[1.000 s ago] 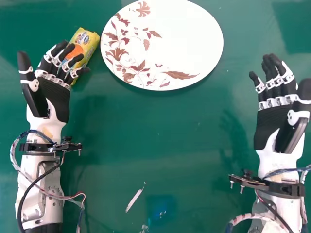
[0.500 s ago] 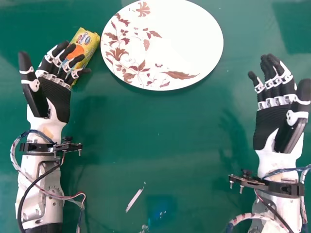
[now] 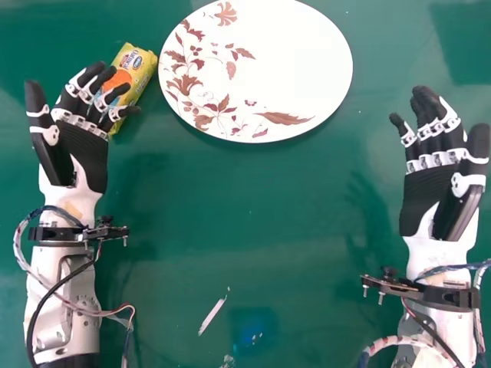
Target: Pick up biscuit and place it in the plate
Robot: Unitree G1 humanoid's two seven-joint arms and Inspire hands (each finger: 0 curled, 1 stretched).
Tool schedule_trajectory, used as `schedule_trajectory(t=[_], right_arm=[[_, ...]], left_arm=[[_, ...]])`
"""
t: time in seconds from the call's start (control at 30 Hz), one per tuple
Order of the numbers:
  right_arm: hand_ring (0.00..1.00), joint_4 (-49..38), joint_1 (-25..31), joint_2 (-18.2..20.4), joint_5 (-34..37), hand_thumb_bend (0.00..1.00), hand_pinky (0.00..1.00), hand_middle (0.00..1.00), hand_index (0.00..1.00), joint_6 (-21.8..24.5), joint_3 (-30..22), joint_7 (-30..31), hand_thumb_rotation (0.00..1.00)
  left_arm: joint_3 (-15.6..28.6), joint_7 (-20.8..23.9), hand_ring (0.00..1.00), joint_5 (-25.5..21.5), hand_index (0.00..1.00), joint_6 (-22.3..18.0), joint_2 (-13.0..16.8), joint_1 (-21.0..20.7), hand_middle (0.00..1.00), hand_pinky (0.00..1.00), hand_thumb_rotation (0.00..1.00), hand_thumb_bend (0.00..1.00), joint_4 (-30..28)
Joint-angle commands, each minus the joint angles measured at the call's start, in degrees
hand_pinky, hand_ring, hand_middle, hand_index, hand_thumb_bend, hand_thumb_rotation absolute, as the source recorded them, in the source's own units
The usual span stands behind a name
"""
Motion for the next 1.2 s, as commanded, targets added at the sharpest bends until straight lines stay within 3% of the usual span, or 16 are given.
schedule_trajectory(t=[0.0,0.27,0.47,0.63,0.93,1.17], right_arm=[[0.93,2.7,0.9,-0.2,0.9,0.87,0.87,0.92,0.82,-0.6,-0.3,0.6,0.45],[0.89,4.0,0.2,-0.2,1.0,0.91,0.83,0.88,0.79,-2.3,-0.6,1.4,0.46],[0.86,4.2,0.2,0.0,0.8,0.93,0.78,0.86,0.78,-2.3,-0.5,1.3,0.47],[0.84,4.8,-0.1,-0.1,1.4,0.89,0.72,0.84,0.76,-2.3,-0.5,1.8,0.46],[0.85,5.5,-0.4,-0.1,1.4,0.88,0.74,0.85,0.78,-2.8,-0.5,2.0,0.41],[0.85,6.2,-0.7,0.0,1.6,0.91,0.71,0.86,0.79,-3.5,-0.5,2.5,0.41]], left_arm=[[-0.5,0.9,0.75,0.9,0.78,-0.9,-0.8,3.1,0.83,0.56,0.72,1.00,0.1],[-0.5,2.0,0.73,3.1,0.77,-3.8,-0.5,4.1,0.82,0.53,0.72,1.00,-2.9],[-0.3,4.4,0.73,7.6,0.77,-8.1,-0.5,4.3,0.82,0.53,0.72,1.00,-3.2],[0.6,9.5,0.73,17.4,0.77,-13.8,0.5,4.0,0.82,0.53,0.71,1.00,-2.0],[1.5,19.6,0.73,31.0,0.77,-21.2,1.5,3.3,0.82,0.53,0.71,1.00,-1.1],[2.4,26.6,0.73,39.5,0.77,-23.1,3.3,2.7,0.82,0.52,0.71,1.00,-1.0]])
